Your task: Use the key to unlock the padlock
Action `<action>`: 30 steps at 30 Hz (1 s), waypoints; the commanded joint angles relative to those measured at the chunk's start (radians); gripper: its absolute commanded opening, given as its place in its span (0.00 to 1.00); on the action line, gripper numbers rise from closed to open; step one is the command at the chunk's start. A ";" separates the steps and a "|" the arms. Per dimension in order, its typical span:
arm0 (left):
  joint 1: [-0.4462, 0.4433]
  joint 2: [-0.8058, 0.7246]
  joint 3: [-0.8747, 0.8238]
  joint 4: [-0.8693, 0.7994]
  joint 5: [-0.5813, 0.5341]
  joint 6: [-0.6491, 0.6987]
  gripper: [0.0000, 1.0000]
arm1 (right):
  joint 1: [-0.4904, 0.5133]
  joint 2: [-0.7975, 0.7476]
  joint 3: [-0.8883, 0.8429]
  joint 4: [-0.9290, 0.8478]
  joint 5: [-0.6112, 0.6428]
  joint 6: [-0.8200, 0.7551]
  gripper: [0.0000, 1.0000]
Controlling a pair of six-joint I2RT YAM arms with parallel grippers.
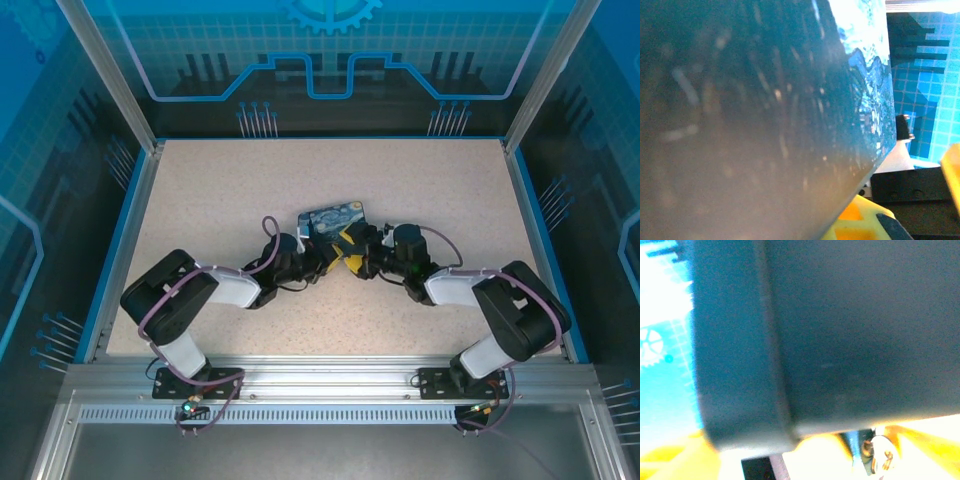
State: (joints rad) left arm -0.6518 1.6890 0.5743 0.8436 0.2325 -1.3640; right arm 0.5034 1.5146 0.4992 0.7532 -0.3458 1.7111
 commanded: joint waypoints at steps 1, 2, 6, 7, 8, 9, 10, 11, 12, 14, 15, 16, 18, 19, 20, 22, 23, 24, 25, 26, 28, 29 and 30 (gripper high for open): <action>-0.004 0.004 -0.004 0.040 0.036 -0.017 0.00 | 0.000 -0.061 -0.036 -0.028 -0.009 -0.041 0.87; -0.003 0.006 -0.002 0.042 0.037 -0.017 0.00 | -0.001 -0.084 -0.047 -0.055 -0.013 -0.057 0.92; 0.001 0.022 0.006 0.059 0.042 -0.024 0.00 | -0.010 -0.198 -0.071 -0.245 -0.036 -0.157 1.00; 0.001 0.028 0.009 0.065 0.044 -0.028 0.00 | -0.017 -0.235 -0.071 -0.322 -0.040 -0.196 1.00; 0.001 0.033 0.014 0.069 0.045 -0.030 0.00 | -0.026 -0.271 -0.068 -0.395 -0.045 -0.241 1.00; 0.001 0.039 0.020 0.071 0.048 -0.031 0.00 | -0.035 -0.303 -0.068 -0.455 -0.048 -0.276 1.00; 0.002 0.045 0.025 0.076 0.051 -0.035 0.00 | -0.048 -0.337 -0.070 -0.525 -0.049 -0.316 1.00; 0.002 0.051 0.031 0.078 0.053 -0.036 0.00 | -0.063 -0.366 -0.066 -0.585 -0.052 -0.356 1.00; 0.002 0.057 0.037 0.081 0.054 -0.037 0.00 | -0.077 -0.388 -0.060 -0.635 -0.059 -0.395 0.99; 0.001 0.068 0.049 0.083 0.059 -0.041 0.00 | -0.107 -0.427 -0.026 -0.767 -0.064 -0.497 0.99; 0.001 0.073 0.054 0.080 0.061 -0.041 0.00 | -0.115 -0.439 -0.005 -0.827 -0.058 -0.550 0.98; 0.001 0.076 0.061 0.080 0.063 -0.042 0.00 | -0.120 -0.448 0.027 -0.901 -0.042 -0.617 0.98; 0.002 0.081 0.071 0.078 0.065 -0.047 0.00 | -0.117 -0.449 0.095 -1.024 0.009 -0.747 0.96; 0.002 0.084 0.077 0.072 0.067 -0.047 0.00 | -0.112 -0.444 0.128 -1.071 0.038 -0.813 0.95; 0.002 0.084 0.082 0.068 0.067 -0.050 0.00 | -0.102 -0.437 0.160 -1.116 0.074 -0.875 0.94; 0.001 0.082 0.082 0.067 0.065 -0.059 0.00 | -0.081 -0.422 0.214 -1.167 0.127 -0.979 0.88; 0.002 0.080 0.082 0.066 0.064 -0.066 0.00 | -0.059 -0.414 0.244 -1.194 0.168 -1.032 0.85; 0.004 0.078 0.084 0.065 0.065 -0.070 0.00 | -0.037 -0.407 0.268 -1.214 0.210 -1.077 0.83; 0.003 0.074 0.084 0.065 0.068 -0.076 0.00 | -0.006 -0.398 0.292 -1.228 0.259 -1.126 0.77; 0.003 0.067 0.083 0.056 0.070 -0.082 0.00 | 0.023 -0.385 0.314 -1.237 0.301 -1.165 0.73; 0.004 0.042 0.077 0.031 0.073 -0.094 0.00 | 0.064 -0.355 0.348 -1.244 0.346 -1.214 0.66; 0.003 0.025 0.075 0.005 0.074 -0.096 0.00 | 0.083 -0.337 0.364 -1.245 0.364 -1.233 0.61; 0.004 0.008 0.076 -0.027 0.077 -0.095 0.00 | 0.098 -0.324 0.374 -1.243 0.381 -1.241 0.58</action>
State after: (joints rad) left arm -0.6506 1.7561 0.6323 0.8474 0.2707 -1.4223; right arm 0.5617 1.1534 0.8352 -0.4046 -0.0818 0.6159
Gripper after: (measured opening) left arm 0.117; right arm 0.602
